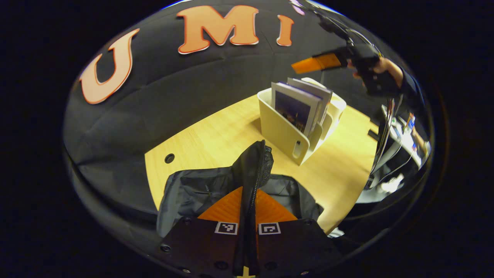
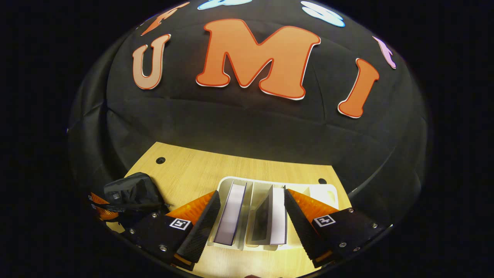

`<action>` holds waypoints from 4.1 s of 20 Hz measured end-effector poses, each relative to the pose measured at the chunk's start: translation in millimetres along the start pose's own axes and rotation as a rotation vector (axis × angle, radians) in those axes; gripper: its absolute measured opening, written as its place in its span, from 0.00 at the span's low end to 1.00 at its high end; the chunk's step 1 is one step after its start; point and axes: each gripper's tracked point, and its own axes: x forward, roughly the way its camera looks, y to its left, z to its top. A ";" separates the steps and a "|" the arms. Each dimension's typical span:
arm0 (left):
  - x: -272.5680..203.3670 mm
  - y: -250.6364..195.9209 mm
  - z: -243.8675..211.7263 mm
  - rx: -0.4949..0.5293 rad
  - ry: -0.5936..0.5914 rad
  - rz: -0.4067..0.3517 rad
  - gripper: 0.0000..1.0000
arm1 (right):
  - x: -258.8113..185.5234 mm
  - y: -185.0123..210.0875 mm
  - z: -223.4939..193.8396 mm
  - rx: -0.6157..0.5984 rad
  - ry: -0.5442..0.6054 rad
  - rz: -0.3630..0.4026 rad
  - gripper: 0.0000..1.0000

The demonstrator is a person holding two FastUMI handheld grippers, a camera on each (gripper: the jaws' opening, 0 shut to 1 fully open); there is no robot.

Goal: Open the schoolbag, grab two books from the bookshelf and put them into the schoolbag.

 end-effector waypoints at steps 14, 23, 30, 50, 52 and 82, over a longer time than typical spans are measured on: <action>-16.6 35.0 10.6 -0.176 -0.003 -0.115 0.05 | 59.6 36.0 -58.2 -0.070 0.371 0.047 0.99; -18.1 36.8 12.3 -0.140 0.000 -0.108 0.05 | 64.9 37.1 -84.7 -0.042 0.657 0.118 0.68; -17.7 29.8 12.3 -0.136 -0.011 -0.114 0.05 | 55.9 40.2 -86.1 0.019 0.718 0.088 0.38; -24.7 21.4 2.0 -0.110 -0.015 -0.090 0.05 | -82.3 -4.2 -39.3 0.321 0.398 0.239 0.31; -25.2 22.7 0.2 -0.120 -0.026 -0.093 0.05 | -95.2 -5.3 -44.2 0.349 0.380 0.266 0.31; -9.2 18.2 16.7 -0.209 -0.043 -0.086 0.05 | -111.8 147.3 -152.9 0.887 0.355 0.640 0.29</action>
